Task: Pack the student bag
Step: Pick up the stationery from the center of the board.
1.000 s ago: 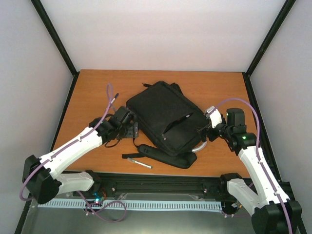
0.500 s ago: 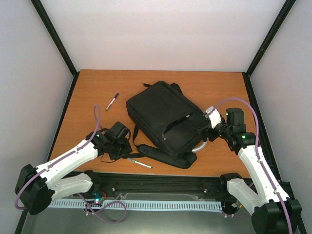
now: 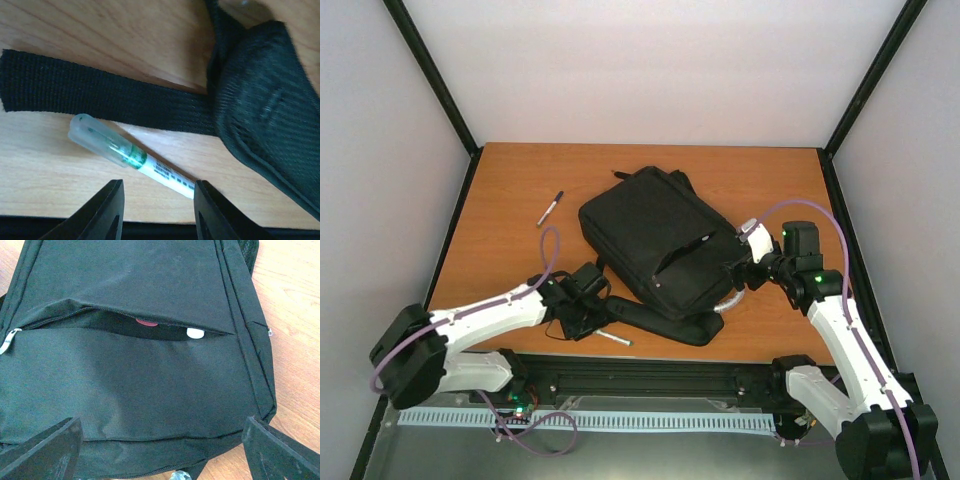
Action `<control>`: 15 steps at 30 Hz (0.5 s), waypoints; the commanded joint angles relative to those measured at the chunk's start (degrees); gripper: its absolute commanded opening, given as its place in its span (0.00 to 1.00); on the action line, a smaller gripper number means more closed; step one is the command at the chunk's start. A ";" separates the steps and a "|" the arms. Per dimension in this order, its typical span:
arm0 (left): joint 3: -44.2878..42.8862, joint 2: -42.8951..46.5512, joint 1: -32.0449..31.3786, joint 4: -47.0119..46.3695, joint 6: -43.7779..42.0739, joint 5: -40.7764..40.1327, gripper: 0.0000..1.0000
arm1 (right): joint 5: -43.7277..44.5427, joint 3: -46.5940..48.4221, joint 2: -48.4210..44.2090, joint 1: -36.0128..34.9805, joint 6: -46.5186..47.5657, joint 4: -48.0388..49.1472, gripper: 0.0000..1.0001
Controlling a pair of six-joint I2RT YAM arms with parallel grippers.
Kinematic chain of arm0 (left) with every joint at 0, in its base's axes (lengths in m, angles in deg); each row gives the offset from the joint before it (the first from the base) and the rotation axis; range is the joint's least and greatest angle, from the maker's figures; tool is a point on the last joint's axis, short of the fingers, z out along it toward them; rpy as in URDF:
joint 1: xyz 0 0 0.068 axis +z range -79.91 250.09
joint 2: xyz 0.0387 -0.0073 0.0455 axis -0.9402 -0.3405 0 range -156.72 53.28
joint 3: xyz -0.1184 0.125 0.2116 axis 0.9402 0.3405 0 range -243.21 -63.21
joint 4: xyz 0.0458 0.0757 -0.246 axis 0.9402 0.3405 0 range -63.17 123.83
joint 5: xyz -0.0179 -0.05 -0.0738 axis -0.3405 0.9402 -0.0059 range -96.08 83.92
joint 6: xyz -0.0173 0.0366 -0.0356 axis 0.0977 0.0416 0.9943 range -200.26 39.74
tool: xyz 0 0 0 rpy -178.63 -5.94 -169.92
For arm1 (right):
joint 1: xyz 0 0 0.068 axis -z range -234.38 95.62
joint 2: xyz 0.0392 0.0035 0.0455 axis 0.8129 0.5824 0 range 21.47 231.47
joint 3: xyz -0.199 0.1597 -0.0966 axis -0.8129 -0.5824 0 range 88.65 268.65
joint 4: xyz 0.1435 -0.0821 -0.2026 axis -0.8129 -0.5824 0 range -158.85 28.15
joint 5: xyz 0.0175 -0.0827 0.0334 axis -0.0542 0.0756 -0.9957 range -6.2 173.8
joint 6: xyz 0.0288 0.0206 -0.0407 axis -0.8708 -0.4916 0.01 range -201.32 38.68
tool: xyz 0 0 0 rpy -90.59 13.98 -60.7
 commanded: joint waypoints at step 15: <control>-6.58 -15.03 -1.51 1.42 -3.09 -2.47 0.27 | -0.86 0.03 -1.48 0.35 1.28 0.80 0.88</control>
